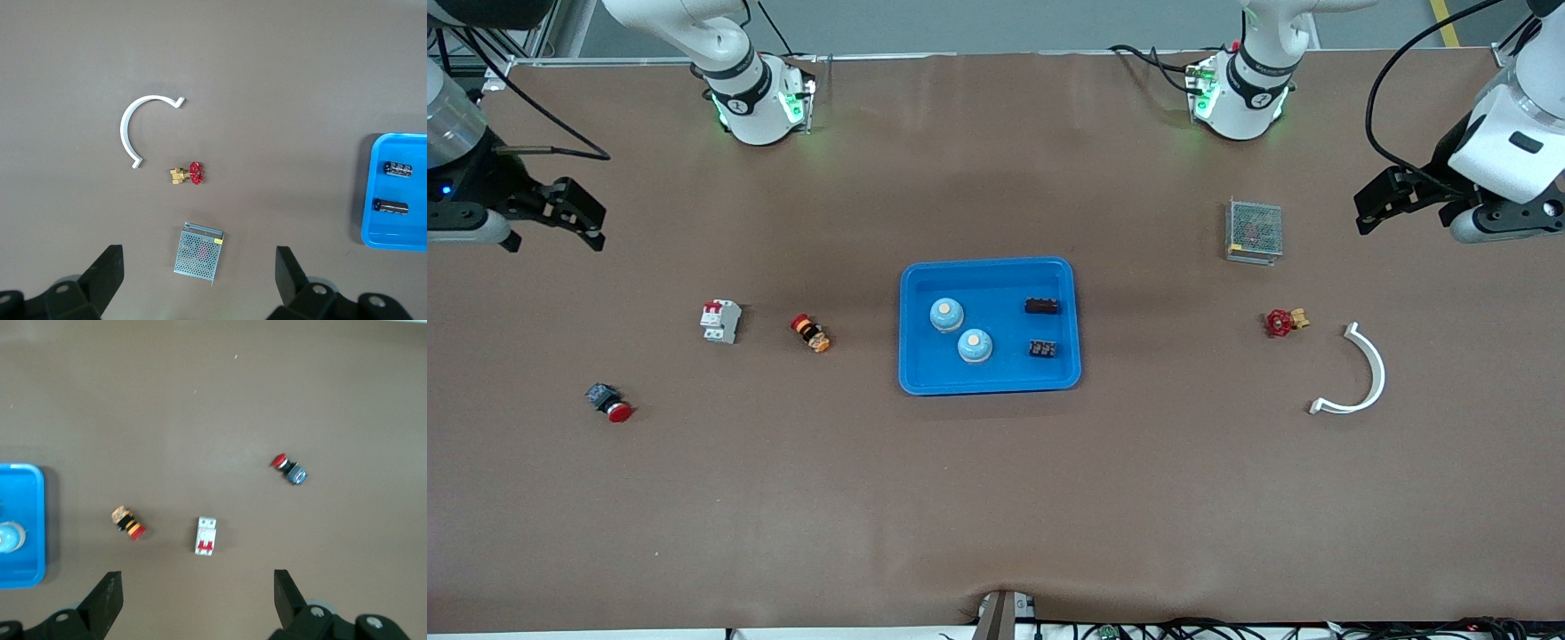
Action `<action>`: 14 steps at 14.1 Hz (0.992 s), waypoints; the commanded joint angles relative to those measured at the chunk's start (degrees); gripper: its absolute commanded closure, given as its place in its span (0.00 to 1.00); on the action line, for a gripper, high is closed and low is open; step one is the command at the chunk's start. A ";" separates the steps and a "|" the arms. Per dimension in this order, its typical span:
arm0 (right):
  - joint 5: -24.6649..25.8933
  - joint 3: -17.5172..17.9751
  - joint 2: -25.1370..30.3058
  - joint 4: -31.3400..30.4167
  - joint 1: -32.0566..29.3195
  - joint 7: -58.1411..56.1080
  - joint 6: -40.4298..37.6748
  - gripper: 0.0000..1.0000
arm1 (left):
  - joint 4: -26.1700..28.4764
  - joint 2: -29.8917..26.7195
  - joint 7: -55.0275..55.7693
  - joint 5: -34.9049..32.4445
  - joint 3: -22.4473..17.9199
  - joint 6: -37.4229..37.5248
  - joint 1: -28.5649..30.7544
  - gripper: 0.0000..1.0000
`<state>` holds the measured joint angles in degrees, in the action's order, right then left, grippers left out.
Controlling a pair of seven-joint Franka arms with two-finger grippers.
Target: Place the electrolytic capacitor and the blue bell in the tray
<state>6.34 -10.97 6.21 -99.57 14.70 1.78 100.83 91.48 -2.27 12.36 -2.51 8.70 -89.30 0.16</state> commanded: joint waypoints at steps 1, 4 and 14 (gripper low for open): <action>-1.15 0.25 -7.23 9.27 -3.36 -4.49 -0.98 0.00 | -0.69 -0.01 -0.32 0.14 0.18 0.80 0.19 0.00; -5.71 0.16 -12.69 18.33 -6.95 -4.77 -6.32 0.00 | -0.78 0.25 -0.14 0.14 0.18 0.80 0.19 0.00; -6.16 0.42 -12.45 16.77 -10.93 -9.12 -13.55 0.00 | -0.60 -0.19 -0.94 -0.04 -0.26 0.89 0.37 0.00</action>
<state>0.92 -11.11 -6.26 -83.32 3.78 -12.16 87.43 91.49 -2.21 12.35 -2.51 8.54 -89.30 0.27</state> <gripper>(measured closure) 0.000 0.000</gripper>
